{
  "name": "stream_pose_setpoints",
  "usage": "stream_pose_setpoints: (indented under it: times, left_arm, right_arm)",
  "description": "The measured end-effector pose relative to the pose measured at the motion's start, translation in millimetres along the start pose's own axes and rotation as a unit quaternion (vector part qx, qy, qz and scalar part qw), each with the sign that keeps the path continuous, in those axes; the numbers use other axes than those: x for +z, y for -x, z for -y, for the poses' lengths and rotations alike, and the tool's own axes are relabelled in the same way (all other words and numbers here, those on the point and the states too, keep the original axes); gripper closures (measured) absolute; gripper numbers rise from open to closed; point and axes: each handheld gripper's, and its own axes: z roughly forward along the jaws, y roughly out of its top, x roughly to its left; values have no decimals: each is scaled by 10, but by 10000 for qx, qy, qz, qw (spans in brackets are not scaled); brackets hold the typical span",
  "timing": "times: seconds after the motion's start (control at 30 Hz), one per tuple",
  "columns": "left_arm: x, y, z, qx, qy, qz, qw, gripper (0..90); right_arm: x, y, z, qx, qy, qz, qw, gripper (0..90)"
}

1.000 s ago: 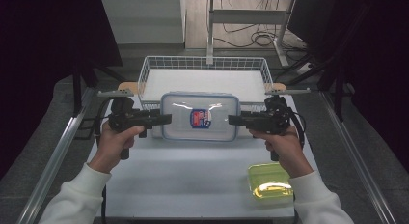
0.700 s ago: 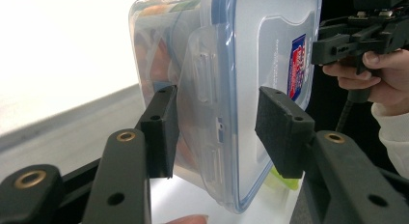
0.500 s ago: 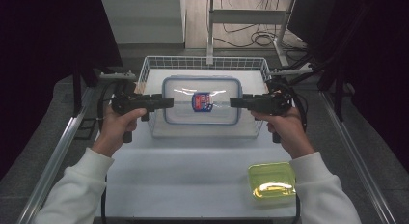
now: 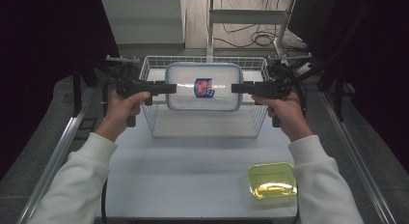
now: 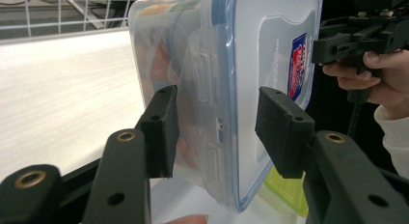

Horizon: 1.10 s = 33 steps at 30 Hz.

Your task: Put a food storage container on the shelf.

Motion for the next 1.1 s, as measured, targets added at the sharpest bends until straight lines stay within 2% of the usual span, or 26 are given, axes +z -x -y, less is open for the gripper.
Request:
stream_pose_setpoints:
  times: [0.33,0.37,0.5,0.57,0.63,0.77,0.83,0.87,1.0,1.03,1.1]
  left_arm:
    - [168,-176,-184,-136,-76,15,9999,512]
    - [206,-215,-193,-210,-101,7,9997,511]
    - [276,-307,-188,-348,-80,11,9994,508]
    - [284,-317,-192,-350,-61,5,9994,508]
    - [296,-329,-202,-367,-34,-6,9993,506]
    - [329,-363,-221,-591,51,-10,9982,499]
    - [333,-372,-224,-604,52,-10,9982,499]
    - [336,-378,-228,-628,49,-9,9980,495]
    - [362,-402,-262,-743,45,-125,9971,485]
    - [396,-399,-279,-770,57,-301,9966,476]
    - [440,-406,-288,-702,-112,-352,9969,478]
  right_arm:
    - [80,242,-211,196,-43,7,9998,497]
    - [93,265,-221,229,-40,13,9997,497]
    - [159,358,-225,347,-97,53,9993,493]
    - [171,383,-223,426,-98,28,9990,494]
    - [188,413,-216,481,-68,30,9988,490]
    - [223,480,-213,701,31,2,9975,479]
    - [229,489,-215,721,41,-2,9974,478]
    - [240,507,-218,804,75,-18,9967,478]
    - [256,535,-226,917,88,-6,9957,474]
    - [272,545,-232,1047,82,32,9945,462]
    - [296,554,-234,1072,10,164,9941,417]
